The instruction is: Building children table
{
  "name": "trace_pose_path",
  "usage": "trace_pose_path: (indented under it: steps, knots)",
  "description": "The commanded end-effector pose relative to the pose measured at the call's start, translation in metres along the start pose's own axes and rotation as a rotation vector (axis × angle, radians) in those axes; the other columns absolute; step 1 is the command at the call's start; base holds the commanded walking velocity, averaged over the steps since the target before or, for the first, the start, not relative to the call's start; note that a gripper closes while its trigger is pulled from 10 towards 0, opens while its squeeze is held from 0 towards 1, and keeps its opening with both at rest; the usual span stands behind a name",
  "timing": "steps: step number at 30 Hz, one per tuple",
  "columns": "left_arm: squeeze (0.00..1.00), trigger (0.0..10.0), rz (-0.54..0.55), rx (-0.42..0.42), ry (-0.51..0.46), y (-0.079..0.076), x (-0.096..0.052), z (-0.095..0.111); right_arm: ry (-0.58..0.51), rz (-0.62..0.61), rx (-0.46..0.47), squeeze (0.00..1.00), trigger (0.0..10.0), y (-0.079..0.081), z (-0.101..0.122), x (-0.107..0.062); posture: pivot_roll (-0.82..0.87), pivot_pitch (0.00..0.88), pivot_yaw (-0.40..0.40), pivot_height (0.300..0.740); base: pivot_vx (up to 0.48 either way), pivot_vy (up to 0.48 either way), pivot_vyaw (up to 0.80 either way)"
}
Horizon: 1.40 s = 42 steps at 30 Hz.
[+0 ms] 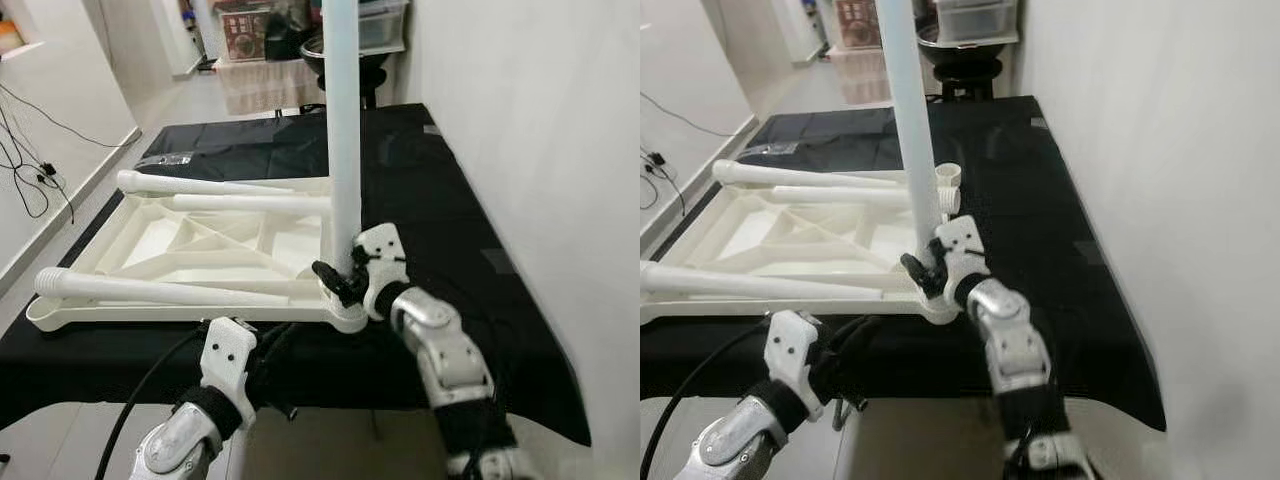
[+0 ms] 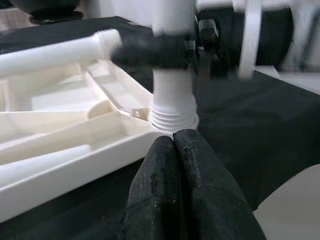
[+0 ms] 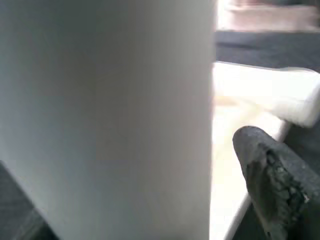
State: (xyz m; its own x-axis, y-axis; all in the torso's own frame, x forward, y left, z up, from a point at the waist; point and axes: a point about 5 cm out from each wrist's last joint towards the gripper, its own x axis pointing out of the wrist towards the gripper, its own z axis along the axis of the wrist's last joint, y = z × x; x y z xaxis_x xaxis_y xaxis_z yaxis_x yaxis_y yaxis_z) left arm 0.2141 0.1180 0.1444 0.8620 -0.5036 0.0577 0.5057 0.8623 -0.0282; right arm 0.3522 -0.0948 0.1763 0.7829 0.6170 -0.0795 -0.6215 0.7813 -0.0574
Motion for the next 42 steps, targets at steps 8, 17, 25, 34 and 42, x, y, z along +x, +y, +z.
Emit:
trace_pose_path:
  steps: [8, 17, 25, 34, 42]
  knots:
    - [0.0, 10.0, 0.002, -0.011, 0.012, 0.001, 0.001, -0.004, 0.023, 0.511, -0.106, 0.0, 10.0, 0.003, 0.013, 0.014, -0.03, 0.076, 0.064, 0.74, 0.0, 0.0, 0.0]
    - [0.0, 10.0, 0.004, -0.013, 0.012, 0.001, 0.001, -0.004, 0.07, 0.561, -0.07, 0.0, 0.0, 0.001, 0.013, 0.021, -0.03, 0.075, 0.062, 0.74, 0.0, 0.0, 0.0]
    - [0.0, 10.0, 0.0, -0.019, 0.007, -0.001, 0.001, -0.003, 0.11, 0.45, -0.085, 0.0, 0.0, -0.017, 0.009, 0.026, -0.03, 0.089, 0.057, 0.74, 0.0, 0.0, 0.0]
    - [0.0, 10.0, 0.004, -0.021, 0.0, -0.005, -0.004, 0.001, 0.223, -0.218, -0.038, 0.0, 0.0, -0.049, -0.022, 0.008, -0.04, 0.127, 0.025, 0.74, 0.0, 0.0, 0.0]
    - [0.0, 10.0, -0.001, -0.031, 0.001, -0.006, -0.005, 0.0, 0.139, -0.344, 0.001, 0.0, 0.0, 0.012, -0.044, -0.03, -0.03, 0.114, 0.008, 0.74, 0.0, 0.0, 0.0]
